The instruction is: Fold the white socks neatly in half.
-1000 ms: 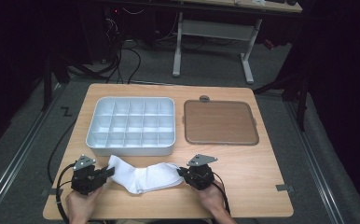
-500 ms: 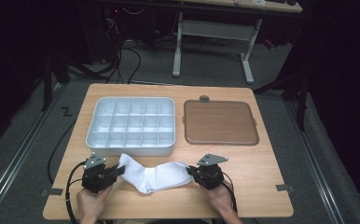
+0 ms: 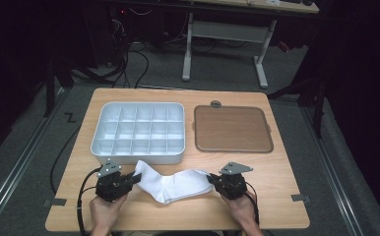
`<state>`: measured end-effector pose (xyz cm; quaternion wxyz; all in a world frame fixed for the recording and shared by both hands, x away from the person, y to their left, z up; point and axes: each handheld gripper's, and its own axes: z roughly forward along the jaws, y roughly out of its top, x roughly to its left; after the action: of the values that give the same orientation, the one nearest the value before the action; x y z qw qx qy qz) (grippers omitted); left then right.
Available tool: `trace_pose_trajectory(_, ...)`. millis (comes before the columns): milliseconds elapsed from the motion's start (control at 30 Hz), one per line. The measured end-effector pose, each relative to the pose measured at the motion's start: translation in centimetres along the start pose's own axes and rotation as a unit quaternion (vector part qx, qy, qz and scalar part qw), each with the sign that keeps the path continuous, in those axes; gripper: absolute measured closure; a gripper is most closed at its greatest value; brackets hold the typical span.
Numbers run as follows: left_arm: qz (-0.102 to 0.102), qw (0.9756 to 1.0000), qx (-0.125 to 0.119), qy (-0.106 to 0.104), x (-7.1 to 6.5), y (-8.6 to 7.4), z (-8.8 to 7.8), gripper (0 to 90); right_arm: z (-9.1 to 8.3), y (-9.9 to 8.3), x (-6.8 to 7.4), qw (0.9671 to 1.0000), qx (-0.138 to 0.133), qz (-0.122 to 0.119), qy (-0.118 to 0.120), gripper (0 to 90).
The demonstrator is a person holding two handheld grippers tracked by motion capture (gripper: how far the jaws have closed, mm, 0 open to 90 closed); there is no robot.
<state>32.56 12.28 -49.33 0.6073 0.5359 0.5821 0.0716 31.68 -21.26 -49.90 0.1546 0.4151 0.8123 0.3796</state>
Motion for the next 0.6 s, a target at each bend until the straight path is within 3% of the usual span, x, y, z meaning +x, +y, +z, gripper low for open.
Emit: trace_pose_trajectory(600, -0.003, 0.9997, 0.013, -0.020, -1.6, -1.4, 1.5, 78.3, -1.6, -1.2, -2.0, 0.9995, -0.001, 0.022, -0.024, 86.6)
